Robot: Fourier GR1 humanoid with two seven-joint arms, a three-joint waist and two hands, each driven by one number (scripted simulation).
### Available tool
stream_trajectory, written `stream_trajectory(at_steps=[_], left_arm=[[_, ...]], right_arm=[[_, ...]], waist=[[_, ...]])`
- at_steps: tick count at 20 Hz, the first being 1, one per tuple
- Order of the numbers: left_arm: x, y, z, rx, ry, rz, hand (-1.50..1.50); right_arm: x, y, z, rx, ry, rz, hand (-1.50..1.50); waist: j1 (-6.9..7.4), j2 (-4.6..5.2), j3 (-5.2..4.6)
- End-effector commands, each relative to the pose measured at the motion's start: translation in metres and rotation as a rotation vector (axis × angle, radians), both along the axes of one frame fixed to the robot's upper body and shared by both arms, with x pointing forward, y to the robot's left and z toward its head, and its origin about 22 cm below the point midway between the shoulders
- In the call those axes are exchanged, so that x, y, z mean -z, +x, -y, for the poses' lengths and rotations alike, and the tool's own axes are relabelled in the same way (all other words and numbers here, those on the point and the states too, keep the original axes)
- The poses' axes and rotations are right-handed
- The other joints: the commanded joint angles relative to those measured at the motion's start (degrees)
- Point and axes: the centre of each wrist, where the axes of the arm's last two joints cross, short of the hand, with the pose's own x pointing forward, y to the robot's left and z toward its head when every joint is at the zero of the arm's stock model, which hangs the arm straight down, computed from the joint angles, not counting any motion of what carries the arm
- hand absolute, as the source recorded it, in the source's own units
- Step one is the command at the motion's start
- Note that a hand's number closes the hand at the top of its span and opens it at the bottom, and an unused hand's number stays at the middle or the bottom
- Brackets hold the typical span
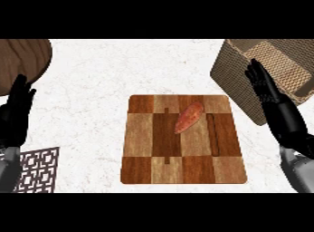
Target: Pick the sweet potato from the cutting board and place it in the basket
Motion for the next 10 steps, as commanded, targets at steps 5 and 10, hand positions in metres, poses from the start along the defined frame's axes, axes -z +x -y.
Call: stream_trajectory(at_steps=[5,10], left_arm=[[-0.027,0.009,0.042,0.341,0.122,0.101,0.0],[-0.037,0.014,0.069,0.519,0.121,0.095,0.0]], right_arm=[[0.04,-0.001,0.002,0.452,0.175,-0.203,1.5],[0.051,-0.004,-0.138,0.349,0.124,0.005,-1.5]], waist=[[-1.86,-0.34,0.57],[0.95,0.03,0.53]])
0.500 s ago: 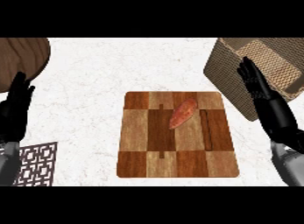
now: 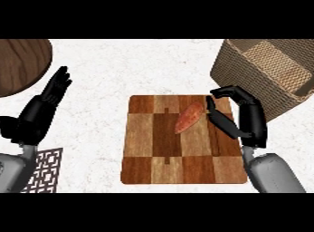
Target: Pick the sweet potato from the cutting board and place it in the basket
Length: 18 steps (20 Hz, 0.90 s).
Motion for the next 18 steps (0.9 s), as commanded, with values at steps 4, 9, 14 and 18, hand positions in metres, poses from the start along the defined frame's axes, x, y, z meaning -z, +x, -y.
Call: stream_trajectory(at_steps=[4,9,14,18], left_arm=[[-0.004,0.001,0.027,0.125,0.026,0.0,0.0],[0.0,-0.005,0.024,0.112,0.028,-0.015,0.0],[-0.003,-0.005,0.007,0.065,0.037,-0.02,0.0],[0.007,-0.01,0.011,0.079,0.036,-0.045,0.0]], right_arm=[[0.02,0.013,-0.103,0.274,-0.101,-0.007,-1.5],[0.037,0.037,-0.09,0.46,-0.283,-0.145,-1.5],[0.023,0.069,-0.048,0.539,-0.498,-0.282,-1.5],[0.014,0.079,-0.059,0.436,-0.689,-0.526,-1.5]], waist=[[1.33,0.13,-0.12],[0.19,-0.86,-0.55],[-1.8,-1.95,-0.84],[-1.68,-2.18,-0.97]])
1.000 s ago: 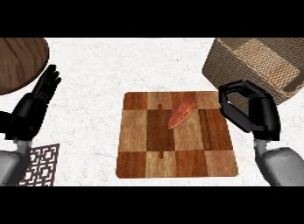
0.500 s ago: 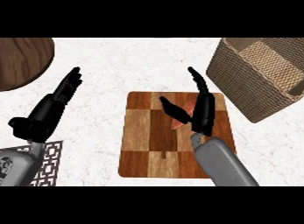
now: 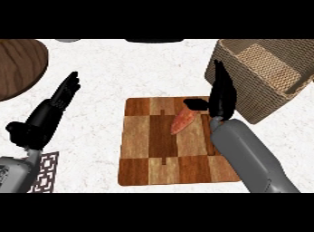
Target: Pick the sweet potato from the cutting board and place it in the basket
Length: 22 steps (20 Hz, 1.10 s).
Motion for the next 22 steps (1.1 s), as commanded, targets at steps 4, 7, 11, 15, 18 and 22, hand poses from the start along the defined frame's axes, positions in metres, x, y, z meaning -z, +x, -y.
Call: stream_trajectory(at_steps=[4,7,11,15,18,22], left_arm=[[0.008,-0.011,-0.005,-0.004,-0.008,-0.031,0.0],[0.008,-0.005,-0.002,-0.029,-0.009,-0.001,0.0],[0.004,-0.006,-0.014,-0.05,-0.002,-0.009,0.0],[-0.008,-0.01,-0.012,-0.036,-0.016,-0.007,0.0],[-0.002,-0.008,-0.019,-0.055,-0.007,-0.013,0.0],[-0.004,-0.013,-0.013,-0.028,-0.022,0.006,0.0]], right_arm=[[-0.047,0.015,-0.041,-0.026,-0.101,-0.418,-1.5],[-0.101,0.014,-0.075,-0.097,-0.093,-0.48,-1.5],[-0.156,0.003,-0.079,-0.085,-0.105,-0.529,-1.5],[-0.176,-0.022,-0.083,-0.059,-0.088,-0.539,-1.5],[-0.186,-0.036,-0.066,-0.066,-0.098,-0.522,-1.5],[-0.173,-0.052,-0.048,-0.022,-0.06,-0.485,-1.5]], waist=[[-0.1,-0.72,0.36],[-1.86,-0.6,0.51],[-2.48,-0.36,0.74],[-2.09,-0.2,0.88],[-2.92,0.04,0.86],[-1.52,0.66,0.89]])
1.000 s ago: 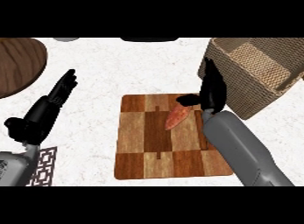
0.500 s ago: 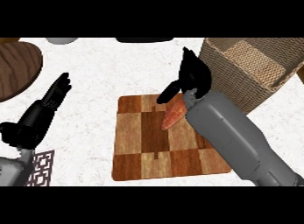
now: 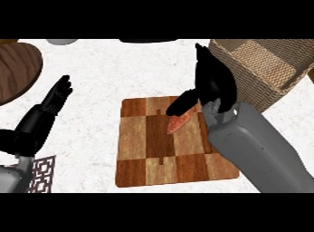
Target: Pick the sweet potato from the cutting board and place it in the basket
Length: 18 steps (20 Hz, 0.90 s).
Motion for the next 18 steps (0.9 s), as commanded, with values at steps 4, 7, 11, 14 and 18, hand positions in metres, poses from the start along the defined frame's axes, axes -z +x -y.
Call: stream_trajectory(at_steps=[4,7,11,14,18], left_arm=[[0.002,0.002,-0.007,0.018,0.009,0.02,0.0],[0.004,-0.005,-0.002,0.046,-0.004,0.001,0.0],[-0.012,0.012,0.002,0.054,0.001,0.035,0.0],[0.0,0.012,0.012,0.066,-0.007,0.015,0.0],[-0.007,0.009,0.016,0.052,-0.008,0.032,0.0]], right_arm=[[0.007,-0.033,0.004,0.184,0.003,-0.094,-1.5],[0.021,-0.038,0.016,0.231,0.027,-0.06,-1.5],[0.059,-0.041,0.025,0.251,0.014,-0.034,-1.5],[0.086,-0.039,0.024,0.251,-0.029,-0.016,-1.5],[0.102,-0.041,0.014,0.276,-0.037,-0.032,-1.5]], waist=[[1.34,0.97,0.02],[2.33,1.23,0.07],[2.52,1.5,0.1],[2.93,1.66,0.11],[3.22,1.6,0.12]])
